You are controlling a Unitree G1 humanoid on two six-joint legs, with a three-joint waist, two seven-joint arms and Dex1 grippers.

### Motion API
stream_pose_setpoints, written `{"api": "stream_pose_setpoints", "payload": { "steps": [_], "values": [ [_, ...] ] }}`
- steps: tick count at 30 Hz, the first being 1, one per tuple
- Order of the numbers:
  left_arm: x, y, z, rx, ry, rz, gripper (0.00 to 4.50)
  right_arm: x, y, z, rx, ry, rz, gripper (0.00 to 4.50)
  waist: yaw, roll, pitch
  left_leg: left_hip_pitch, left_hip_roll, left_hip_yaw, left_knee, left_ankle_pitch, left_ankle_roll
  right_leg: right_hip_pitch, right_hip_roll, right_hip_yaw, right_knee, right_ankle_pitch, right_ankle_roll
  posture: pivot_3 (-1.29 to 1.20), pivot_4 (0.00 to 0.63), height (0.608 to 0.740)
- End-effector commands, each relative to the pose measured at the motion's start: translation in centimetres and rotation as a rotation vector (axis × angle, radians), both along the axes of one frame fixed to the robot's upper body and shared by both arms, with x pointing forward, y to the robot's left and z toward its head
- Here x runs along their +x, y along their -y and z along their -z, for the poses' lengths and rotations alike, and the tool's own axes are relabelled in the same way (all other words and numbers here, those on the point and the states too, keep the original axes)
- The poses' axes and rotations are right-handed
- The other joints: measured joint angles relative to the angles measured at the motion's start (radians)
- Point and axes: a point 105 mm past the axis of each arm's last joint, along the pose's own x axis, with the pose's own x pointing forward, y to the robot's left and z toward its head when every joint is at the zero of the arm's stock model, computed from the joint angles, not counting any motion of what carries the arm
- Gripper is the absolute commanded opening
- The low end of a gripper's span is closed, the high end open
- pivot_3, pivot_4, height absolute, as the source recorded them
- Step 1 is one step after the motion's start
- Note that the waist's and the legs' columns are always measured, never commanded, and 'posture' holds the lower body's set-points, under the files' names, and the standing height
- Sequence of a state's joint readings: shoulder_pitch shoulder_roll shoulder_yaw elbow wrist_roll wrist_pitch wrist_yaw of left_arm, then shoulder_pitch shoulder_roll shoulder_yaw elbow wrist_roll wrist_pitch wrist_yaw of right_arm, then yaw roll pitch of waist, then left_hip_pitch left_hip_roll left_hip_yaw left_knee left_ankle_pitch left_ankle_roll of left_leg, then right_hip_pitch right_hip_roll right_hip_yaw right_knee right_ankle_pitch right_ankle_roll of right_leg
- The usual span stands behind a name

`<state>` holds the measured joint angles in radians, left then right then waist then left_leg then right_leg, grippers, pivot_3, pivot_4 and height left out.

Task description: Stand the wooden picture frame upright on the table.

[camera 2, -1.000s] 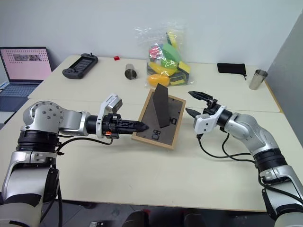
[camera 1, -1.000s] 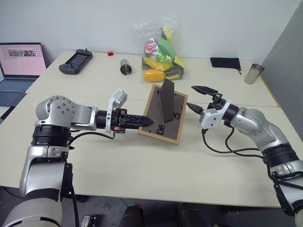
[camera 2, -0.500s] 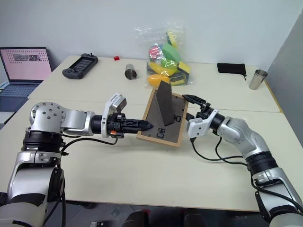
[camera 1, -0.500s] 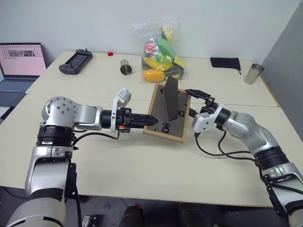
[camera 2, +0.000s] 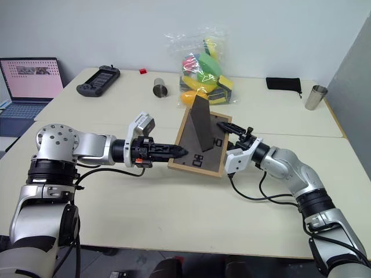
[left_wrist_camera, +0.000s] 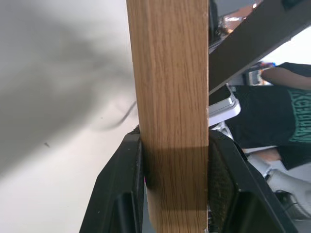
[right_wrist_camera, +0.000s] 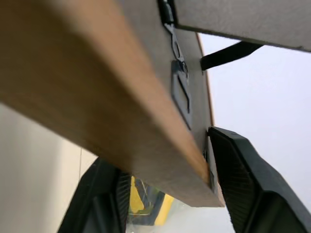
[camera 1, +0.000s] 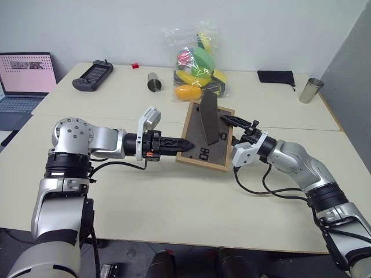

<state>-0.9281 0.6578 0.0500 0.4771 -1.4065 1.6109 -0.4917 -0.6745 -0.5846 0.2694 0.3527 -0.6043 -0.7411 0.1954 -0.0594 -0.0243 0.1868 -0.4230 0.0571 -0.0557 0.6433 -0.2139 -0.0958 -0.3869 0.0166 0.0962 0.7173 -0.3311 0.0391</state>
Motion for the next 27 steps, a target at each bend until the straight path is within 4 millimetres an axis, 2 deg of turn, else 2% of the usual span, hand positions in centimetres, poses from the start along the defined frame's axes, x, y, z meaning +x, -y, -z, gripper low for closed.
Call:
{"api": "stream_pose_setpoints", "payload": {
  "steps": [1, 18, 20, 27],
  "values": [
    [-0.13, 0.27, -1.58, -0.007, 0.061, 0.016, 1.32, -0.42, -0.24, -1.35, 0.023, 0.042, -0.022, 1.94, 0.0, 0.0, 0.0, 0.0, 0.0, 0.0, 0.0, 0.0, 0.0, 0.0, 0.0, 0.0, 0.0, 0.0, 0.0, 0.0, 0.15, 0.74],
    [-0.02, 0.37, -1.19, 0.022, 0.067, 0.004, 1.32, -0.16, -0.03, -1.4, 0.04, 0.041, 0.008, 1.92, 0.0, 0.0, 0.0, 0.0, 0.0, 0.0, 0.0, 0.0, 0.0, 0.0, 0.0, 0.0, 0.0, 0.0, 0.0, 0.0, 0.15, 0.74],
    [-0.04, 0.36, -1.19, 0.02, 0.068, 0.003, 2.03, -0.18, -0.01, -1.36, 0.039, 0.04, 0.009, 1.92, 0.0, 0.0, 0.0, 0.0, 0.0, 0.0, 0.0, 0.0, 0.0, 0.0, 0.0, 0.0, 0.0, 0.0, 0.0, 0.0, 0.15, 0.74],
    [-0.43, 0.37, -1.73, -0.023, 0.067, 0.026, 3.42, -0.2, -0.02, -1.16, 0.035, 0.033, 0.013, 1.92, 0.0, 0.0, 0.0, 0.0, 0.0, 0.0, 0.0, 0.0, 0.0, 0.0, 0.0, 0.0, 0.0, 0.0, 0.0, 0.0, 0.15, 0.74]
  ]
}}
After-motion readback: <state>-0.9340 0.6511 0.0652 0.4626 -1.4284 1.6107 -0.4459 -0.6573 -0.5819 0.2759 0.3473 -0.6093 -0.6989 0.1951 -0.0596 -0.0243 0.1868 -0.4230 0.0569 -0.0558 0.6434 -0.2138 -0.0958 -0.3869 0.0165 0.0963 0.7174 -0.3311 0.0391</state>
